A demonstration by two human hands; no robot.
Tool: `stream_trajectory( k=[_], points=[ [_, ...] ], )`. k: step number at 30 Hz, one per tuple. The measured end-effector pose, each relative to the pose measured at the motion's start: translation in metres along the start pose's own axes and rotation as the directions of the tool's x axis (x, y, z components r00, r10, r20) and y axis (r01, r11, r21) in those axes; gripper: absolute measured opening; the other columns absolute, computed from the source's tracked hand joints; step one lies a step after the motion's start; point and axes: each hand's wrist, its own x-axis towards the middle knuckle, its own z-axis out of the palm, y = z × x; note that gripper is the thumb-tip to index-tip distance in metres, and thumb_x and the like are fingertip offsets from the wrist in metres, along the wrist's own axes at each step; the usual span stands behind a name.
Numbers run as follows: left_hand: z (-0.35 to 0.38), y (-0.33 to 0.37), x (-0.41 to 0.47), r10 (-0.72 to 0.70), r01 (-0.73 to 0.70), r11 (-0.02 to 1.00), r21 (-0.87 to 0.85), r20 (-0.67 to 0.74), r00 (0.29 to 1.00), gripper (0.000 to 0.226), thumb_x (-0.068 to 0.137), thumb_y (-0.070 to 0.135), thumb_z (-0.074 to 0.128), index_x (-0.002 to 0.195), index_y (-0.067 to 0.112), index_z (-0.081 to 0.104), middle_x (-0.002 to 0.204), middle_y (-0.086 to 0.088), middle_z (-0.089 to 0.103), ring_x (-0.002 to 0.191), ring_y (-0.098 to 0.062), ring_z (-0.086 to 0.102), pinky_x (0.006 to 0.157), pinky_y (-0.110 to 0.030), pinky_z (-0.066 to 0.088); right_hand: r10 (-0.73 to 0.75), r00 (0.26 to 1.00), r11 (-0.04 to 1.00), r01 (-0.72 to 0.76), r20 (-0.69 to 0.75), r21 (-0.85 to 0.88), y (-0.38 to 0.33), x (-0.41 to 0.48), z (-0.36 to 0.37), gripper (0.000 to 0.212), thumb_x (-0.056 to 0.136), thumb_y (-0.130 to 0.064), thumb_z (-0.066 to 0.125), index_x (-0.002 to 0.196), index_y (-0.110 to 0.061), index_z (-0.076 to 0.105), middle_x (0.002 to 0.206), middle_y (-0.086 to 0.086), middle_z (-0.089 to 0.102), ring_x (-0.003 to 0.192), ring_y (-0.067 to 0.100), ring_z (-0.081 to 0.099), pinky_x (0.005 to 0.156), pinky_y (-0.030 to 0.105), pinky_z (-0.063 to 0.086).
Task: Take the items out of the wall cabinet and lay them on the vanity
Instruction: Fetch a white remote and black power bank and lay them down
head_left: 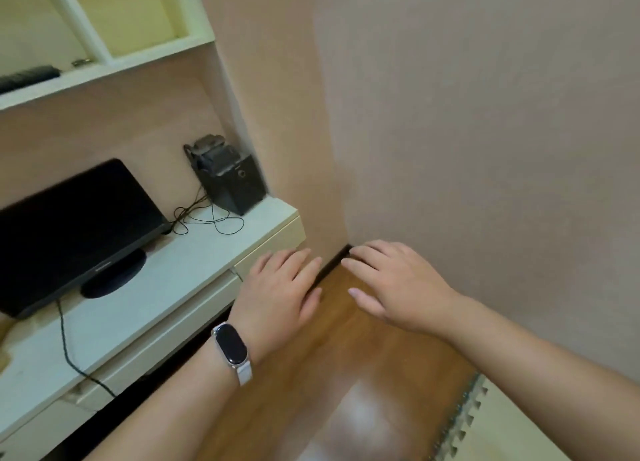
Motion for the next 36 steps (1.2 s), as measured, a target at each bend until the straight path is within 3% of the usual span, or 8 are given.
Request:
stream_trajectory(
  k=[12,25,36],
  points=[
    [0.002,-0.058,0.043,-0.242,0.242,0.97,-0.001,-0.051,0.969,0.04,0.088,0.039,0.056,0.122,0.02,0.062,0.126,-0.001,0.063,0.117,-0.024,0.055,0.098,-0.039,0.043,-0.19,0.979,0.981,0.192,-0.073,0.012,0.04,0.123,0.013,0.043,0.089,-0.044,0.051,0.118,-0.014,0.064,0.118,0.009,0.064,0.109,0.031,0.057,0.087,0.041,0.049],
    [0.054,-0.237,0.091,-0.257,0.252,0.966,-0.047,-0.144,0.956,0.042,0.09,0.044,0.049,0.125,0.023,0.062,0.125,0.003,0.064,0.116,-0.02,0.058,0.098,-0.038,0.045,-0.262,0.964,0.959,0.255,-0.046,-0.121,0.017,0.298,0.054,0.044,0.092,-0.049,0.044,0.121,-0.021,0.061,0.122,0.003,0.064,0.11,0.026,0.06,0.091,0.04,0.048],
    [0.047,-0.389,0.157,-0.163,0.16,0.986,-0.04,-0.384,0.909,0.039,0.084,0.036,0.06,0.118,0.017,0.066,0.12,-0.001,0.065,0.112,-0.025,0.059,0.095,-0.038,0.044,-0.26,0.937,0.957,0.219,-0.232,-0.19,-0.001,0.46,0.057,0.04,0.087,-0.043,0.053,0.115,-0.016,0.064,0.114,0.002,0.065,0.102,0.027,0.062,0.079,0.04,0.051]
  ],
)
